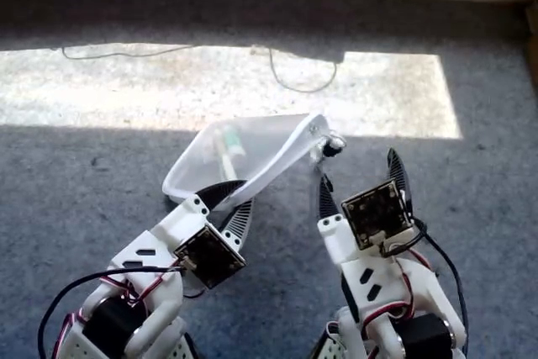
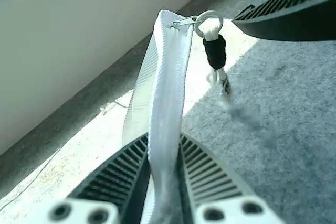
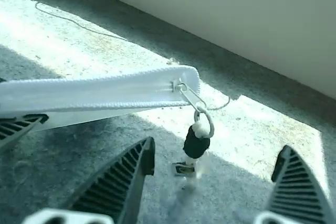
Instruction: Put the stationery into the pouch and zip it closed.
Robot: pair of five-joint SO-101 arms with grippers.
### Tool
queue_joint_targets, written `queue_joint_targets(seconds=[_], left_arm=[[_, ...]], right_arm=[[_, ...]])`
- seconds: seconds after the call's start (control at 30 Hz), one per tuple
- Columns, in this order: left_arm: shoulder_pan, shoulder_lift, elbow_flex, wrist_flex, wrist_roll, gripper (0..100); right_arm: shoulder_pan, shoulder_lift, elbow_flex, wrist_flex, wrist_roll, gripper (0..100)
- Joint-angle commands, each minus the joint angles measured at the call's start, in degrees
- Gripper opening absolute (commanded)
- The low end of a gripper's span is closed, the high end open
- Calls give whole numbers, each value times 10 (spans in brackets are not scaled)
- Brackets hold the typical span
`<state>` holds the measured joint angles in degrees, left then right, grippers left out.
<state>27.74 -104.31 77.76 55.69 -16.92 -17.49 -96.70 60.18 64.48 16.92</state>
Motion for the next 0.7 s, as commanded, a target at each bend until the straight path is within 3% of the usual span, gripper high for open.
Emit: queue_joint_targets(seconds=[0.0,0.13,0.23,0.47,0.67], left_arm=[[-11,-1,-1,-10,10,9],[-12,-1,-1,-9,11,107],[-15,-1,-11,-6,22,149],[-15,-1,-88,67,94,239],[-15,-1,-105,98,117,246]], right_arm=[[-11,-5,-36,2,8,287],[-11,-5,-55,4,14,132],[-12,-6,-87,45,62,53],[-12,-6,-135,124,69,37],[-9,-7,-133,126,69,36]])
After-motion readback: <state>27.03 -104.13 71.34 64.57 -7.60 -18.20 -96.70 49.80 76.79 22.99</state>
